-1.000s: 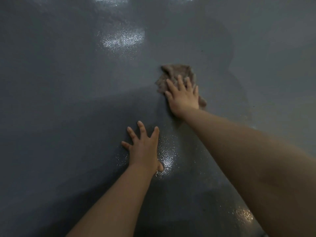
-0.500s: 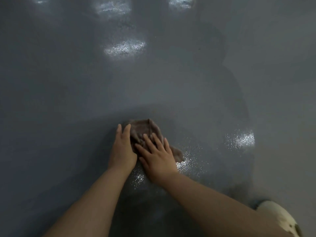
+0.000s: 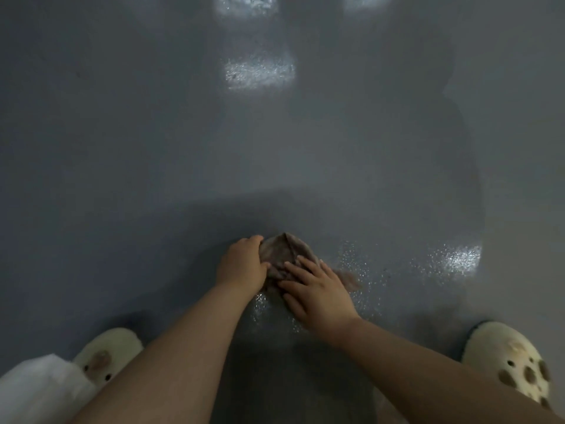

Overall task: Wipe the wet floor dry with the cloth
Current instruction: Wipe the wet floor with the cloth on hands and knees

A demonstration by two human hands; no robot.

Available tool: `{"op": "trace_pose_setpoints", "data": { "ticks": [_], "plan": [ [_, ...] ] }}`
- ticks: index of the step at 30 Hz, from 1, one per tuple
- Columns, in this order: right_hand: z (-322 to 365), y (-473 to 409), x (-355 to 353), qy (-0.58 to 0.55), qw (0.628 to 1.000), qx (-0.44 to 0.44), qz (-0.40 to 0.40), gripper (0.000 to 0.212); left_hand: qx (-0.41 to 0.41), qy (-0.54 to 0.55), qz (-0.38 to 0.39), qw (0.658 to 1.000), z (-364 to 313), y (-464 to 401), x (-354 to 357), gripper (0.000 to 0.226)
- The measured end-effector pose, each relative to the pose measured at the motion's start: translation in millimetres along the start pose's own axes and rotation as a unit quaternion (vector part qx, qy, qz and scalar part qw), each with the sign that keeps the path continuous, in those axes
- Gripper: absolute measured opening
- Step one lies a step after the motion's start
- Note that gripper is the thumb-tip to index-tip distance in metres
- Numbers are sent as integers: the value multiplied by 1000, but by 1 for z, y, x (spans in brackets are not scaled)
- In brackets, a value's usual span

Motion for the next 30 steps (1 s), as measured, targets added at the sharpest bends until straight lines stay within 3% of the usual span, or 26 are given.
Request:
{"op": "trace_pose_setpoints", "data": {
  "ticks": [3, 6, 11, 15, 16, 19, 24, 26, 30],
  "plan": [
    [-7, -4, -11, -99, 995, 28, -10, 33, 3, -15, 0, 1000, 9, 12, 1, 22],
    [-21, -14, -24, -108, 986, 118, -37, 32, 31, 2, -21, 999, 10, 16, 2, 16],
    [-42, -33, -32, -116, 965, 166, 169, 43, 77, 72, -40, 994, -3, 8, -1, 18],
    [-72, -67, -36, -160, 929, 173, 287, 11, 85, 104, -56, 989, -22, -17, -10, 16],
    [-80, -77, -39, -166, 923, 174, 300, 13, 85, 111, -59, 988, -26, -24, -11, 14],
    [-99, -96, -41, -223, 906, 192, 304, 26, 80, 143, -67, 984, -34, -40, -11, 8],
    [-112, -111, -36, -269, 891, 178, 321, 22, 58, 158, -60, 984, -43, -59, -5, 14],
    [-111, -113, -35, -279, 881, 187, 333, 22, 30, 149, -41, 988, -46, -63, -4, 4],
    [-102, -103, -54, -326, 847, 250, 337, 14, -56, 178, -28, 982, -64, -49, -16, 7]
  ]
}}
Point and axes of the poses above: each hand's wrist, its own y-axis away from the middle knuckle, its own x-axis out of the palm, z = x × y, the point moved 2 cm from there along -y, towards the middle knuckle, and after that the axes turned 13 degrees about y, right-handed, at the moved point
